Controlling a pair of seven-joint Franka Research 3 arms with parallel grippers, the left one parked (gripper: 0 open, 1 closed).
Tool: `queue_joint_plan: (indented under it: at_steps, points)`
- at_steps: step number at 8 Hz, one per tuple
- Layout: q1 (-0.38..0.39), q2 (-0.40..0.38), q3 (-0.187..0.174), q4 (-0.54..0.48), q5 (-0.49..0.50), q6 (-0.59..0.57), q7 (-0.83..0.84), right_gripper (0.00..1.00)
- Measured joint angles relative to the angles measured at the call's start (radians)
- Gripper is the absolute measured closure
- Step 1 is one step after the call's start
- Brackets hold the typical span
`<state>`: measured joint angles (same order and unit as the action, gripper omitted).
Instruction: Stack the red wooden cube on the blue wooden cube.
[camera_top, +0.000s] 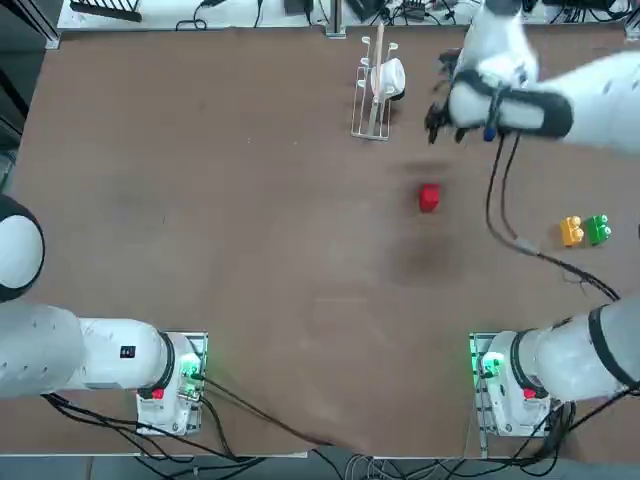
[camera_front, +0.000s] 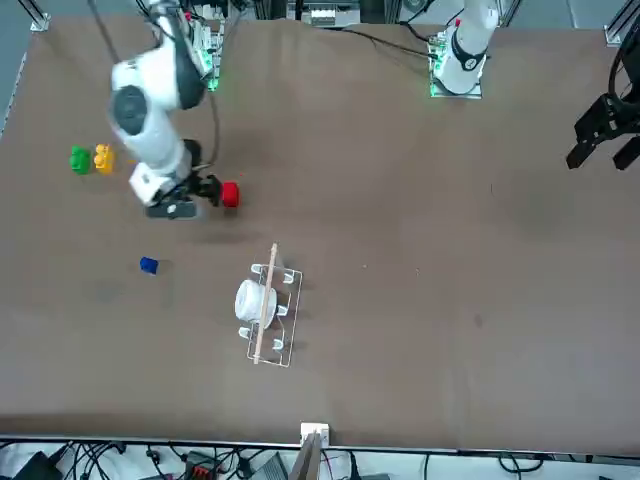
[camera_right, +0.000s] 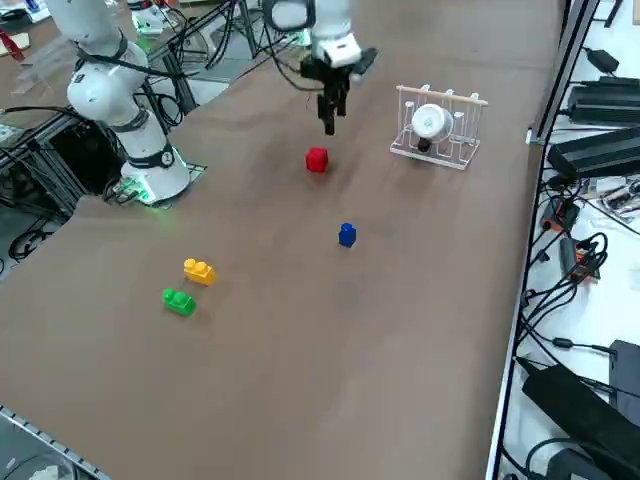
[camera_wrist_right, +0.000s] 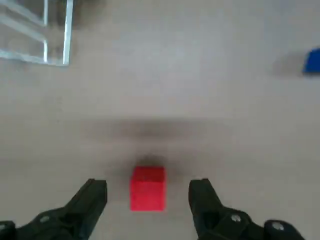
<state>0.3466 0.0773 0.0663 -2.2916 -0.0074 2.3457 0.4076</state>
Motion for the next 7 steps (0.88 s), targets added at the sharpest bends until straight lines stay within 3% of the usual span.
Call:
queue_joint_plan:
  at_steps: [3,7]
  points:
    - [0.033,0.009,-0.001,-0.146,0.000,0.166,0.036,0.00]
    - [0.051,0.109,-0.001,-0.193,0.000,0.336,0.065,0.00]
